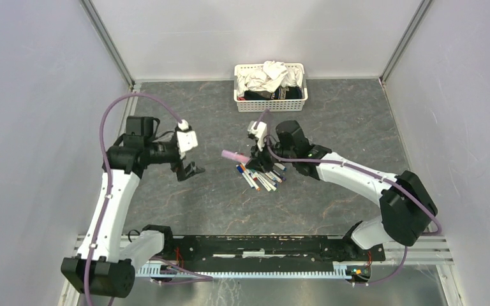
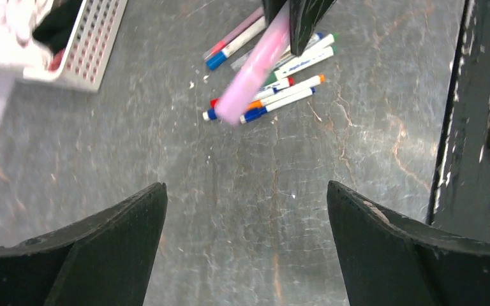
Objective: Open the pen caps
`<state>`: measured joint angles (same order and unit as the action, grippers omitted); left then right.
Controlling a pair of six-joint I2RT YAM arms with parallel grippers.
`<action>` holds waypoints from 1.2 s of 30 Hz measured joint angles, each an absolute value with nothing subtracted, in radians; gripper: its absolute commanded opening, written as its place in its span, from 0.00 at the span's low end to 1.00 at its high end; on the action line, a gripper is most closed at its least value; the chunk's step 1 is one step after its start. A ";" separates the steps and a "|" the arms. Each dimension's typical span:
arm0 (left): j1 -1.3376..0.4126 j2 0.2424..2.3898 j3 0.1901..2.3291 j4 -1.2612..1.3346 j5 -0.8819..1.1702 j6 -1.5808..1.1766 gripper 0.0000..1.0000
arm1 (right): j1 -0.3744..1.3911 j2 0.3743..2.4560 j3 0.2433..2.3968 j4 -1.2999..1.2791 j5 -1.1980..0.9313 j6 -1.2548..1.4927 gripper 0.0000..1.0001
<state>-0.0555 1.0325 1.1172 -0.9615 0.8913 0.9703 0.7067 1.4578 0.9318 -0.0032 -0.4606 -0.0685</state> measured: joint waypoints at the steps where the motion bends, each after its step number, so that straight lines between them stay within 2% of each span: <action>1: -0.082 1.012 1.104 -0.965 0.889 1.012 1.00 | 0.734 1.458 0.939 -0.006 -0.493 -0.057 0.04; 9: -0.230 0.864 0.961 -0.947 0.794 1.262 0.98 | 0.836 1.484 1.000 0.048 -0.662 0.062 0.04; 14: -0.272 0.801 0.888 -0.900 0.755 1.338 0.88 | 0.853 1.537 1.045 0.066 -0.733 0.118 0.04; 19: -0.294 0.775 0.859 -0.876 0.730 1.404 0.69 | 0.869 1.559 1.064 0.076 -0.772 0.152 0.04; 22: -0.307 0.777 0.850 -0.862 0.712 1.433 0.50 | 0.875 1.569 1.069 0.091 -0.786 0.167 0.05; 24: -0.312 0.777 0.844 -0.857 0.704 1.452 0.32 | 0.878 1.581 1.077 0.096 -0.790 0.177 0.05; 25: -0.315 0.777 0.840 -0.858 0.698 1.465 0.25 | 0.879 1.586 1.081 0.100 -0.793 0.181 0.08; 26: -0.316 0.777 0.837 -0.862 0.692 1.474 0.21 | 0.879 1.590 1.084 0.104 -0.790 0.187 0.16; 28: -0.316 0.776 0.833 -0.857 0.686 1.491 0.16 | 0.879 1.596 1.085 0.107 -0.789 0.195 0.39; 30: -0.316 0.776 0.830 -0.858 0.679 1.507 0.15 | 0.880 1.609 1.090 0.117 -0.794 0.214 0.55; 33: -0.319 0.776 0.827 -0.858 0.677 1.535 0.14 | 0.884 1.634 1.109 0.145 -0.813 0.251 0.59; 36: -0.322 0.776 0.827 -0.857 0.671 1.553 0.12 | 0.892 1.684 1.166 0.158 -0.834 0.274 0.58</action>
